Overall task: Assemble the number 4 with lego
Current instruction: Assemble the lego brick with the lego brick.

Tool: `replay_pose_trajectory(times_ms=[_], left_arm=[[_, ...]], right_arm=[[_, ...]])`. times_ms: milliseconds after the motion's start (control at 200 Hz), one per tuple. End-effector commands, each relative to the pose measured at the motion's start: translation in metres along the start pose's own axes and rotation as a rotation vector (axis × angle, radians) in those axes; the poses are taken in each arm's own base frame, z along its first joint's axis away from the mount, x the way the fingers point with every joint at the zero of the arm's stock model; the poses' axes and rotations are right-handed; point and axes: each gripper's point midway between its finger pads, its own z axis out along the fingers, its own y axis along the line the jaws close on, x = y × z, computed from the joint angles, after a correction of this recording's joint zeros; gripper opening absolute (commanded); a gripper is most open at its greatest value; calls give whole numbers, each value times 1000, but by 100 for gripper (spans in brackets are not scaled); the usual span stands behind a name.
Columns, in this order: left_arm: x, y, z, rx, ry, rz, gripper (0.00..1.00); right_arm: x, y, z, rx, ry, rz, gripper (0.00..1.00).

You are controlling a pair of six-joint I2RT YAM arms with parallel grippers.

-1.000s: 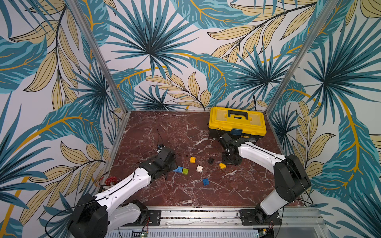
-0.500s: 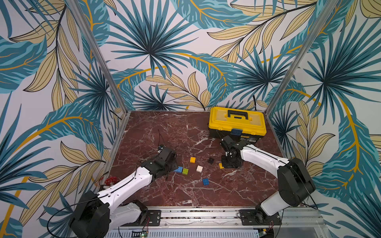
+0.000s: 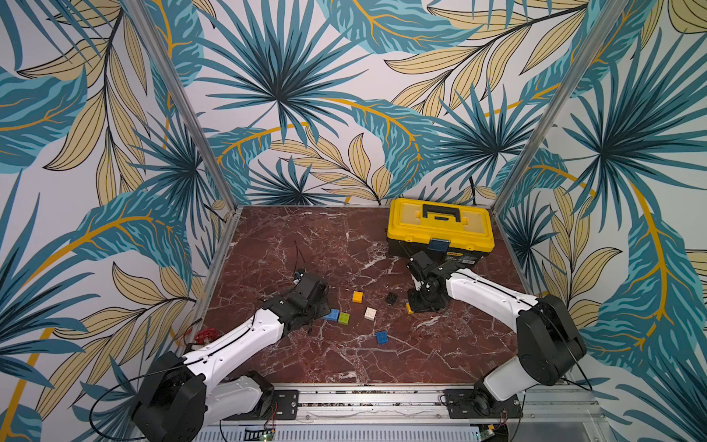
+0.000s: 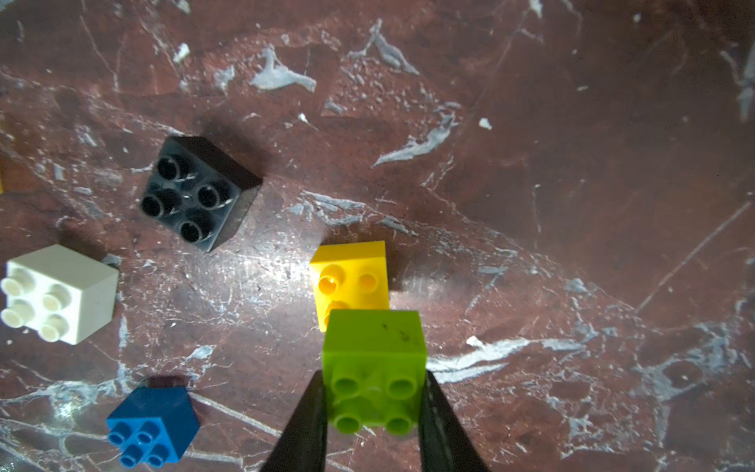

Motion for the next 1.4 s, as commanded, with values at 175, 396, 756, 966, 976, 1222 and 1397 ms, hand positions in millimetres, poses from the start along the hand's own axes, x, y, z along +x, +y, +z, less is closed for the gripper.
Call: replay_pose_trajectory(times_ms=[175, 396, 756, 966, 976, 1222, 1397], left_arm=[[-11, -16, -4, 33, -21, 4, 48], [-12, -18, -4, 35, -23, 9, 48], [-11, -17, -3, 33, -20, 10, 48], [-12, -17, -6, 35, -25, 11, 48], [-12, -17, -6, 36, -24, 11, 48], [-14, -17, -10, 39, -37, 12, 48], [-15, -17, -12, 40, -40, 14, 48]], right_arm=[[-4, 8, 6, -20, 1, -56, 22], [-5, 6, 13, 4, 6, -65, 23], [2, 5, 32, 24, 65, -84, 25], [23, 3, 48, 51, 209, -61, 27], [24, 2, 48, 53, 218, -61, 27], [51, -1, 58, 71, 345, -28, 24], [52, -2, 64, 93, 342, -12, 22]])
